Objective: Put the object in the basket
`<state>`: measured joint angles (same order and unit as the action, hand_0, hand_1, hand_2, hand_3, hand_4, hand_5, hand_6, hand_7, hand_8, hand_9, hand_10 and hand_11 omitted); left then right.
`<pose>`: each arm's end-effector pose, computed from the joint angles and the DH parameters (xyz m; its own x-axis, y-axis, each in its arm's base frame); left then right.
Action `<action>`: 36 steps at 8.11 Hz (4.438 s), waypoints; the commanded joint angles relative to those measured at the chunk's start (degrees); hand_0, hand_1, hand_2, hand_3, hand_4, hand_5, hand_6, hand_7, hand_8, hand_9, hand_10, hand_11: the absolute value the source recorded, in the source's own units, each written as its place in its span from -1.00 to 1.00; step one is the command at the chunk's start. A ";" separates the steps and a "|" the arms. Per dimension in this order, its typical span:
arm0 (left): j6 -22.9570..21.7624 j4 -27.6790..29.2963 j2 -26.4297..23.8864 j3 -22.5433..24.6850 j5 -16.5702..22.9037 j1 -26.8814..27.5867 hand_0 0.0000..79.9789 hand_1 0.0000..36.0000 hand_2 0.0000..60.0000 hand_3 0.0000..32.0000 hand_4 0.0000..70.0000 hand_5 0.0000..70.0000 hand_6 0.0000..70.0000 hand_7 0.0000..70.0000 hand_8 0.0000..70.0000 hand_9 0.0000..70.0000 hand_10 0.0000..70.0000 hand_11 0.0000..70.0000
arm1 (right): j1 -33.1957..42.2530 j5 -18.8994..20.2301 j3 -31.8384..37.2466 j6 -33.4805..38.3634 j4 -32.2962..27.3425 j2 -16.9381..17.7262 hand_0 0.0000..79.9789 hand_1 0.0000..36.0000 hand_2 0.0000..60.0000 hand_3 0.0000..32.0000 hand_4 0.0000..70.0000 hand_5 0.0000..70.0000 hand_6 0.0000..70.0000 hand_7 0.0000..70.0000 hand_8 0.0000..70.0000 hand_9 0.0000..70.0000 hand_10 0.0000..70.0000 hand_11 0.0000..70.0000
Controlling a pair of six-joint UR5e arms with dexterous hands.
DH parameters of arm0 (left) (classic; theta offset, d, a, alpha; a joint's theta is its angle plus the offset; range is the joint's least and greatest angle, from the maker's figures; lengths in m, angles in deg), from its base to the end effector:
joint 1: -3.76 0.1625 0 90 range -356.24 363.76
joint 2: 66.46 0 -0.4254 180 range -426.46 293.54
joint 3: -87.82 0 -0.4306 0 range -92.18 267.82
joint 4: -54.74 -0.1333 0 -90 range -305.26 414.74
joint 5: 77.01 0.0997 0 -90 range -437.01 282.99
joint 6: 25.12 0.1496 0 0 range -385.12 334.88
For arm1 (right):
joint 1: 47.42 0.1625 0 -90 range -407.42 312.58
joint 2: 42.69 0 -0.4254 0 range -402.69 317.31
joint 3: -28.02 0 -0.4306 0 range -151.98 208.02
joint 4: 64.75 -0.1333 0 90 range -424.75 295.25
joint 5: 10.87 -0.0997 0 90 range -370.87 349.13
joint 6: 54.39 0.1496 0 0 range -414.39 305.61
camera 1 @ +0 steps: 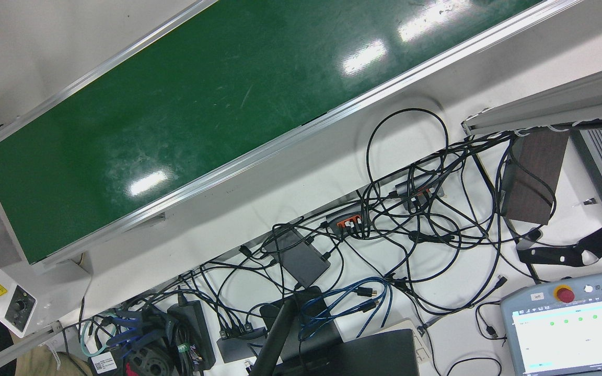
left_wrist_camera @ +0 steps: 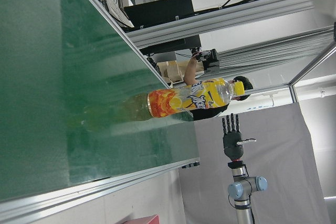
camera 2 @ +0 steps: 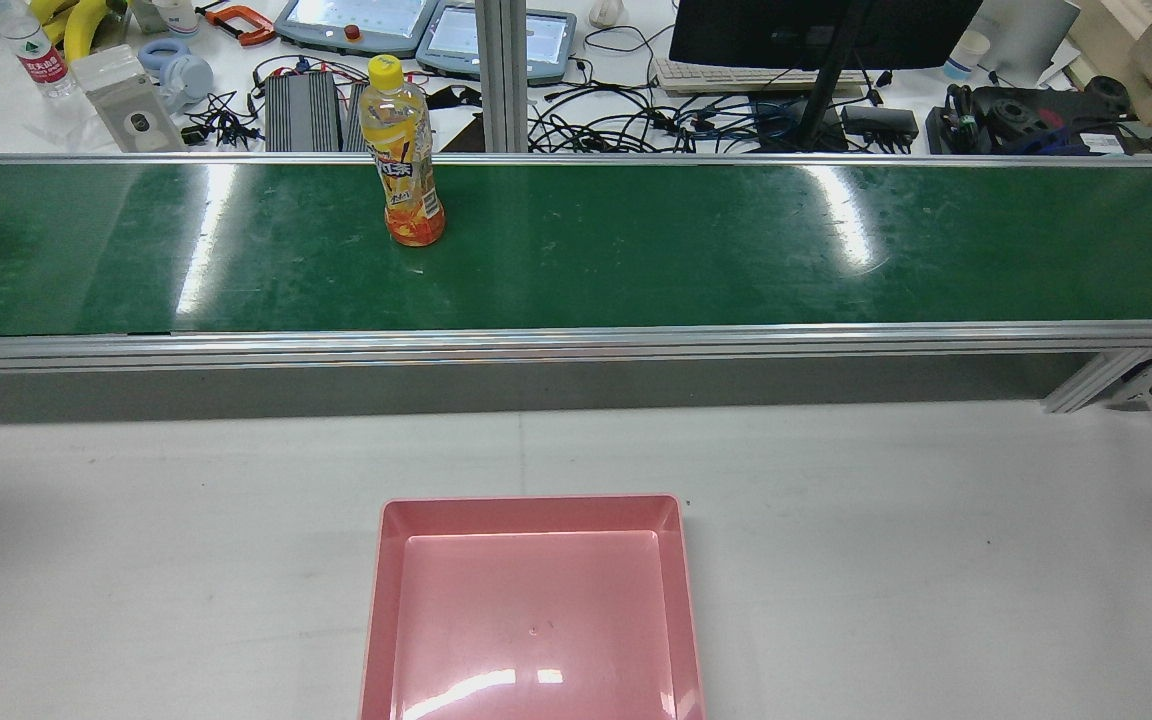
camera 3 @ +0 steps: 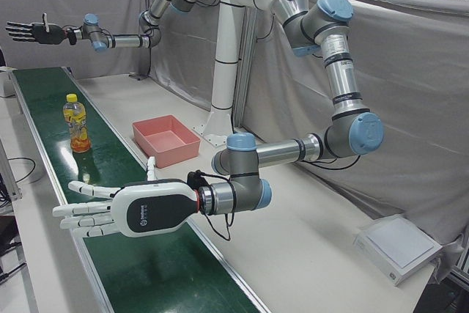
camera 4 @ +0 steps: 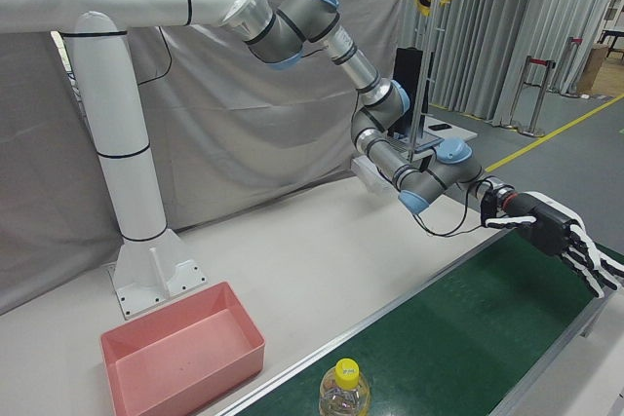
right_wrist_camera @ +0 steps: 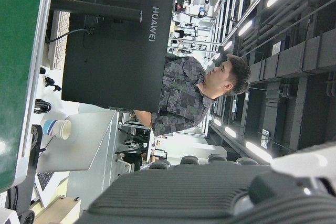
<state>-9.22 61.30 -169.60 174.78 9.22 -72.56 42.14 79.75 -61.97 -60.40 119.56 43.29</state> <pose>0.0246 -0.7064 0.5540 -0.9653 -0.0918 -0.2443 0.2045 0.3158 -0.9265 0.1270 -0.6094 0.6572 -0.9943 0.0189 0.1046 -0.1047 -0.0033 -0.9945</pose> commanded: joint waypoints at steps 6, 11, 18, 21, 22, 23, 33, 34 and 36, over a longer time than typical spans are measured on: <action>-0.61 -1.38 2.59 5.59 0.08 -1.11 0.51 -0.92 -1.00 -0.65 -0.29 -0.59 -0.86 -0.95 -0.84 -0.80 -0.79 -0.67 | 0.00 -0.01 0.00 0.03 0.00 -0.02 -1.00 -1.00 -1.00 -1.00 -1.00 -1.00 -1.00 -1.00 -1.00 -1.00 -1.00 -1.00; -0.70 -3.48 1.97 7.52 0.34 -3.49 0.55 -0.83 -1.00 -0.78 -0.28 -0.54 -0.86 -0.95 -0.85 -0.81 -0.78 -0.64 | 0.00 -0.01 0.00 0.03 0.00 -0.02 -1.00 -1.00 -1.00 -1.00 -1.00 -1.00 -1.00 -1.00 -1.00 -1.00 -1.00 -1.00; 2.99 -3.39 1.27 5.77 0.26 1.32 0.52 -0.91 -1.00 -0.59 -0.32 -0.60 -0.87 -0.96 -0.88 -0.85 -0.79 -0.65 | 0.00 -0.01 0.00 0.03 0.00 -0.02 -1.00 -1.00 -1.00 -1.00 -1.00 -1.00 -1.00 -1.00 -1.00 -1.00 -1.00 -1.00; 5.98 -4.45 0.92 5.85 0.25 4.86 0.50 -0.92 -1.00 -0.57 -0.34 -0.61 -0.87 -0.96 -0.88 -0.85 -0.79 -0.65 | 0.00 -0.01 0.00 0.03 0.00 -0.02 -1.00 -1.00 -1.00 -1.00 -1.00 -1.00 -1.00 -1.00 -1.00 -1.00 -1.00 -1.00; 5.98 -4.45 0.83 5.85 0.34 4.95 0.48 -0.91 -1.00 -0.59 -0.34 -0.62 -0.87 -0.96 -0.88 -0.84 -0.78 -0.64 | 0.00 -0.01 0.00 0.03 0.00 -0.02 -1.00 -1.00 -1.00 -1.00 -1.00 -1.00 -1.00 -1.00 -1.00 -1.00 -1.00 -1.00; 5.98 -4.28 0.83 5.85 0.26 5.30 0.47 -0.91 -1.00 -0.61 -0.35 -0.62 -0.87 -0.96 -0.88 -0.83 -0.78 -0.64 | 0.00 -0.01 0.00 0.03 0.00 -0.02 -1.00 -1.00 -1.00 -1.00 -1.00 -1.00 -1.00 -1.00 -1.00 -1.00 -1.00 -1.00; 5.89 -4.99 -8.05 2.35 0.08 12.06 0.44 -0.93 -1.00 -0.59 -0.40 -0.64 -0.89 -0.95 -0.88 -0.84 -0.78 -0.65 | 0.00 -0.01 0.00 0.03 0.00 -0.02 -1.00 -1.00 -1.00 -1.00 -1.00 -1.00 -1.00 -1.00 -1.00 -1.00 -1.00 -1.00; 5.80 -4.02 -8.05 1.64 0.08 12.24 0.44 -0.93 -1.00 -0.60 -0.39 -0.64 -0.89 -0.95 -0.88 -0.83 -0.78 -0.64 | 0.00 -0.01 0.00 0.03 0.00 -0.02 -1.00 -1.00 -1.00 -1.00 -1.00 -1.00 -1.00 -1.00 -1.00 -1.00 -1.00 -1.00; 5.28 -3.66 -8.13 1.72 0.08 12.25 0.48 -0.87 -1.00 -0.61 -0.36 -0.63 -0.89 -0.95 -0.88 -0.83 -0.77 -0.63 | 0.00 -0.01 0.00 0.03 0.00 -0.02 -1.00 -1.00 -1.00 -1.00 -1.00 -1.00 -1.00 -1.00 -1.00 -1.00 -1.00 -1.00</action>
<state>-3.57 56.96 -177.67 176.85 9.32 -60.56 42.14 79.74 -61.97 -60.37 119.56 43.27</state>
